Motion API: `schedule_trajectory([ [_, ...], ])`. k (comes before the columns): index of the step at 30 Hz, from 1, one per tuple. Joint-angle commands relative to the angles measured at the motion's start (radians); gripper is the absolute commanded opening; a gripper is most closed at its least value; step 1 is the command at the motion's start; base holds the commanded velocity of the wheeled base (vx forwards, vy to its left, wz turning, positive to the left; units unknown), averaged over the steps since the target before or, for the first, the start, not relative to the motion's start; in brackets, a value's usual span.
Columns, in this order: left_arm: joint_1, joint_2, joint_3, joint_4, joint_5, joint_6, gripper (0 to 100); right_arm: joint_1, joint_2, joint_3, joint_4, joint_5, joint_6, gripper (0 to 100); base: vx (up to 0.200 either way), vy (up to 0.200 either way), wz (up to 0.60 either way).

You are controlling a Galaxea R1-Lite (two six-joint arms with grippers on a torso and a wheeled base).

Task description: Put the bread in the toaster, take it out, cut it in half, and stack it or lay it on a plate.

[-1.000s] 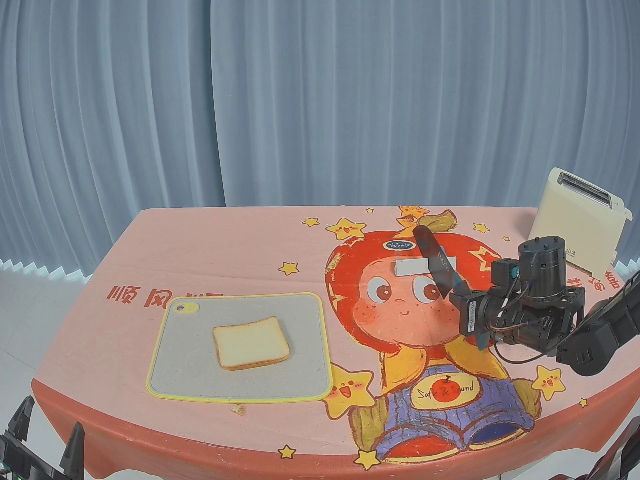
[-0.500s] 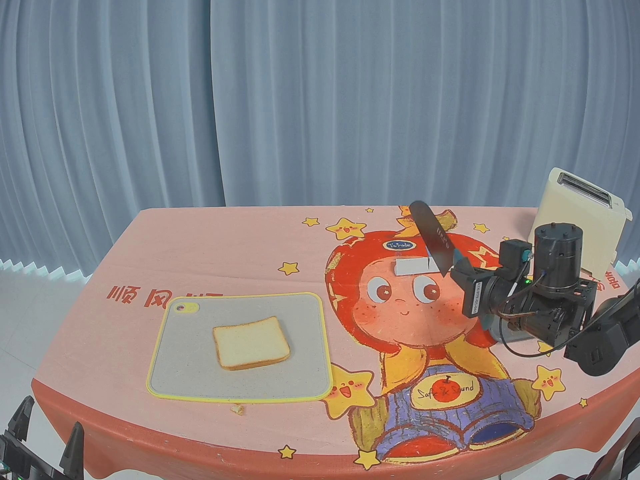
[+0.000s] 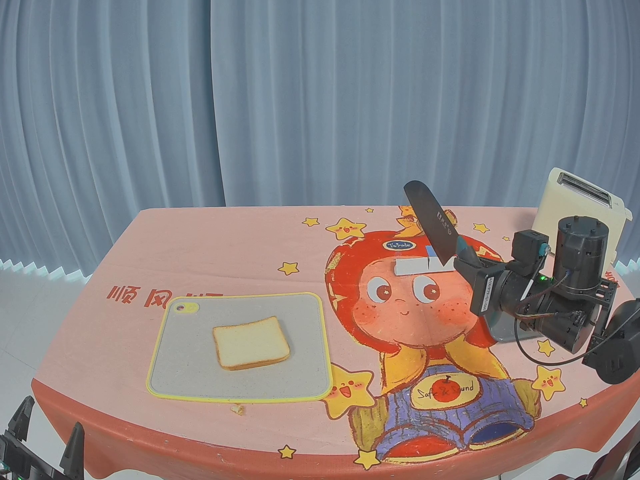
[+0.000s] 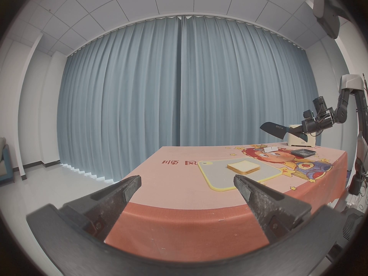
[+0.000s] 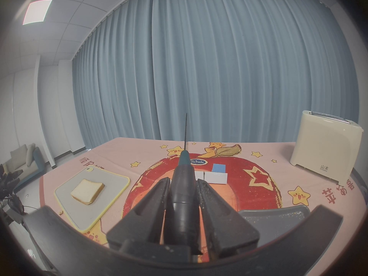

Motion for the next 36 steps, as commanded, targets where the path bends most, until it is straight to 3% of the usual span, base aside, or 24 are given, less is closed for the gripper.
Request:
schedule_trajectory([
  [1,0.0,0.0,0.018,0.0,0.0,0.002,100,0.036,-0.047,0.011,0.002,0.0,0.0,0,0.0,0.0,0.0],
  [19,0.0,0.002,0.018,-0.001,0.001,0.0,100,0.102,-0.062,0.038,-0.002,-0.002,0.003,0,0.0,0.2,0.0],
  [28,0.0,0.002,0.018,-0.001,0.001,0.0,100,0.245,-0.065,0.084,-0.002,0.0,0.026,0,0.0,0.067,0.0],
  [32,0.0,0.0,0.018,-0.001,0.001,0.0,100,0.269,-0.068,0.087,-0.002,0.001,0.034,0,0.0,0.0,0.0],
  [36,0.0,0.002,0.018,-0.001,0.001,-0.003,100,0.326,-0.071,0.092,-0.002,0.004,0.066,0,0.0,0.0,0.0],
])
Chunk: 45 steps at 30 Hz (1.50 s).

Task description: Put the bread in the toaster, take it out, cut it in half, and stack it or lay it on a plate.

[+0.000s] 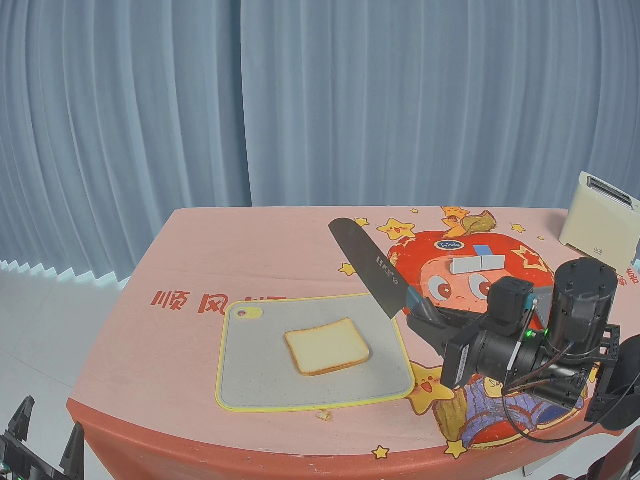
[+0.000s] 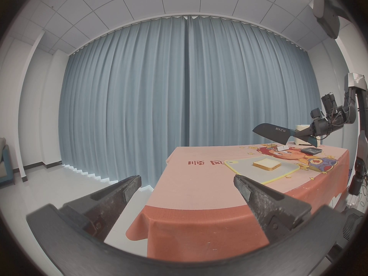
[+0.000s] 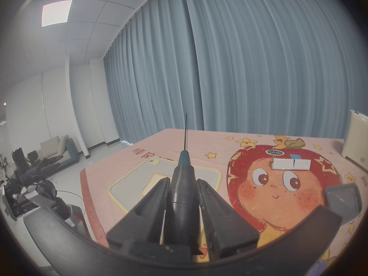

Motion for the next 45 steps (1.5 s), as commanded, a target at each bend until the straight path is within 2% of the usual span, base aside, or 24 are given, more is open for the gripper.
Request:
schedule_trajectory([
  [1,0.0,0.002,0.018,0.0,0.0,-0.001,100,0.053,-0.004,0.005,-0.001,-0.004,0.019,0,0.0,0.0,0.0],
  [8,0.0,0.002,0.018,0.0,0.0,-0.001,100,0.059,-0.007,0.011,-0.003,-0.006,0.017,0,0.0,0.0,0.0],
  [19,0.0,0.002,0.018,-0.002,0.0,-0.001,100,0.116,-0.009,0.04,-0.013,0.006,0.012,0,0.0,0.0,0.0],
  [25,0.0,0.002,0.018,-0.003,0.002,-0.006,100,0.117,-0.01,0.042,-0.012,0.006,0.011,0,0.0,0.0,0.0],
  [26,0.0,0.002,0.018,-0.003,0.002,-0.006,0,0.117,-0.012,0.042,-0.012,0.006,0.011,0,0.0,0.0,0.0],
  [41,0.0,0.002,0.018,-0.003,0.002,-0.001,0,0.117,-0.01,0.045,-0.01,0.005,0.009,0,0.0,0.0,0.0],
  [45,-0.001,0.002,0.018,-0.003,-0.011,0.013,0,0.117,-0.015,0.043,-0.01,0.002,0.008,0,0.0,0.0,0.0],
])
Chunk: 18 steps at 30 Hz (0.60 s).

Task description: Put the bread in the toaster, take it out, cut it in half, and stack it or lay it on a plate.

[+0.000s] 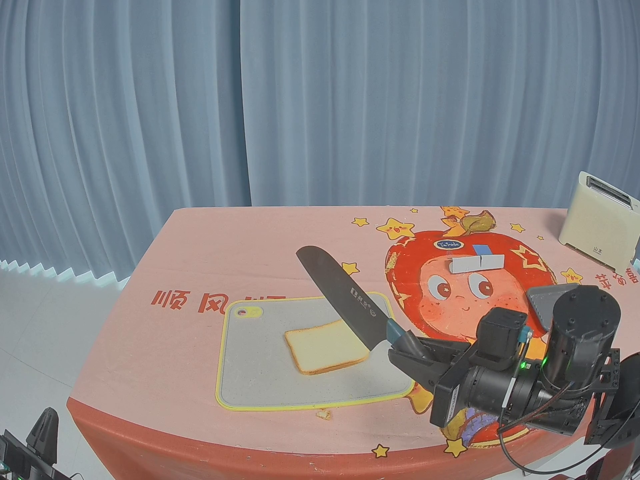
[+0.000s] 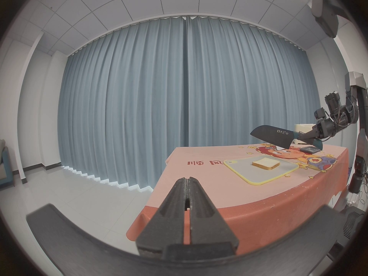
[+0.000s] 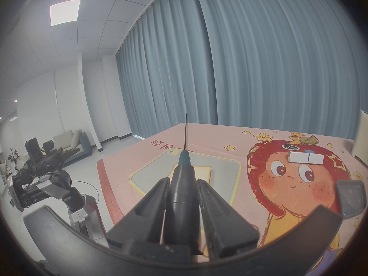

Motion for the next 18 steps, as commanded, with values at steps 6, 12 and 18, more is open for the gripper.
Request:
schedule_trajectory([
  [6,0.002,0.002,0.018,-0.001,-0.005,0.004,0,-0.003,-0.008,0.0,0.008,-0.001,0.0,0,0.0,0.0,0.0],
  [12,-0.001,0.002,0.018,-0.146,-0.007,-0.02,0,-0.012,-0.002,-0.001,0.008,-0.001,0.0,0,0.0,0.0,0.0],
  [18,-0.002,-0.002,0.015,-0.149,-0.014,0.001,0,-0.013,-0.01,-0.003,0.008,-0.003,-0.002,0,0.0,0.0,0.0],
])
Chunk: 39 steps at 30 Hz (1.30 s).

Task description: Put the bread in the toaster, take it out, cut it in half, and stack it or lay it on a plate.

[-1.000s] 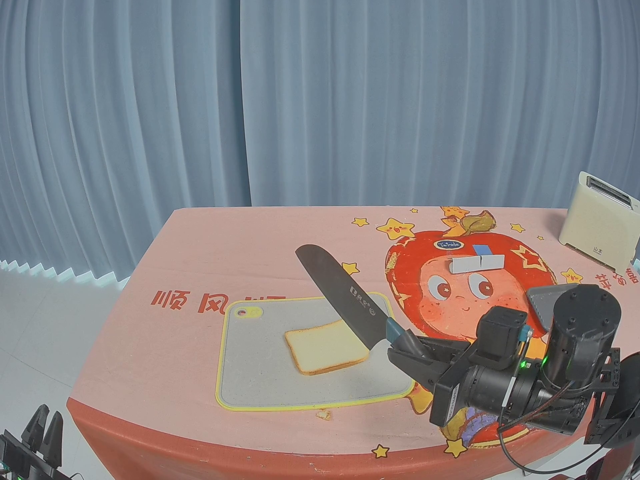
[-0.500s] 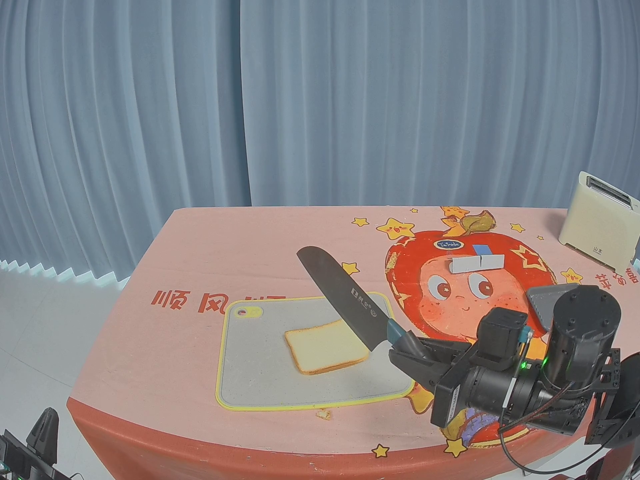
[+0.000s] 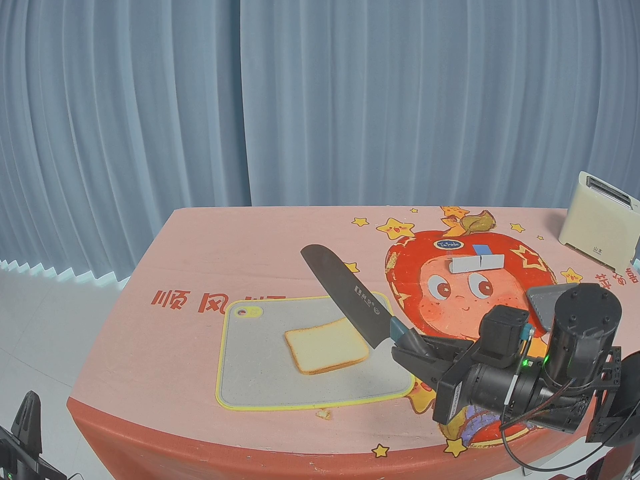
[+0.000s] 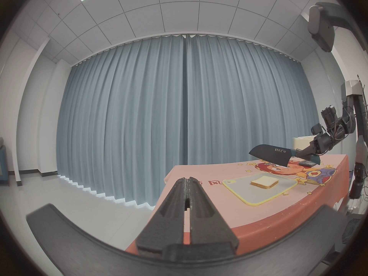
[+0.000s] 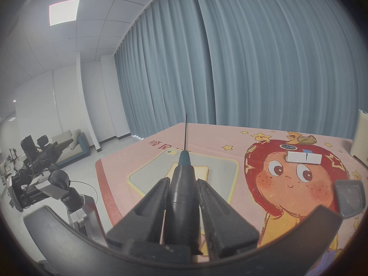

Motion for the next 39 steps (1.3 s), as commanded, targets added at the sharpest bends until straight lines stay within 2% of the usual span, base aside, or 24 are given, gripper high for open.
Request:
schedule_trajectory([
  [1,-0.001,-0.005,0.008,-0.002,-0.007,0.005,0,-0.002,-0.005,-0.002,-0.001,-0.001,-0.001,0,0.0,0.0,0.0],
  [3,-0.004,-0.003,-0.042,-0.008,-0.021,0.005,0,0.001,-0.002,0.001,-0.001,-0.001,-0.001,0,0.0,0.0,0.0],
  [6,-0.006,0.123,-0.111,-0.024,-0.041,0.007,0,0.0,0.004,0.002,-0.001,-0.001,-0.001,0,0.0,0.0,0.0],
  [10,-0.006,0.245,-0.113,-0.111,-0.073,0.022,0,0.004,0.0,0.004,0.001,-0.001,-0.001,0,0.0,0.0,0.0],
  [11,-0.006,0.334,-0.113,-0.172,-0.102,0.033,0,0.006,-0.002,0.006,0.001,-0.001,-0.001,0,0.0,0.0,0.0],
  [16,-0.007,0.515,-0.127,-0.275,-0.156,0.033,0,-0.002,0.001,0.006,0.001,-0.003,-0.001,0,0.0,0.0,0.0],
  [19,-0.009,0.571,-0.148,-0.272,-0.199,0.037,0,0.0,0.003,0.006,0.001,-0.003,-0.001,0,0.0,0.0,0.0],
  [20,-0.009,0.571,-0.148,-0.272,-0.199,0.037,0,0.0,0.003,0.006,0.001,-0.003,-0.001,0,0.0,0.0,0.0],
  [21,-0.01,0.592,-0.169,-0.269,-0.237,0.033,0,0.001,0.006,0.007,0.001,-0.001,-0.001,0,0.0,0.0,0.0],
  [24,-0.01,0.66,-0.212,-0.269,-0.277,0.034,0,0.007,0.007,0.007,0.001,0.0,-0.001,0,0.0,0.0,0.0],
  [34,-0.015,0.819,-0.375,-0.272,-0.291,0.034,0,0.0,-0.022,-0.002,0.002,0.002,-0.002,0,0.0,0.0,0.0],
  [39,-0.014,0.887,-0.464,-0.272,-0.351,0.037,0,-0.002,-0.022,-0.013,0.002,0.005,-0.002,0,0.0,0.0,0.0],
])
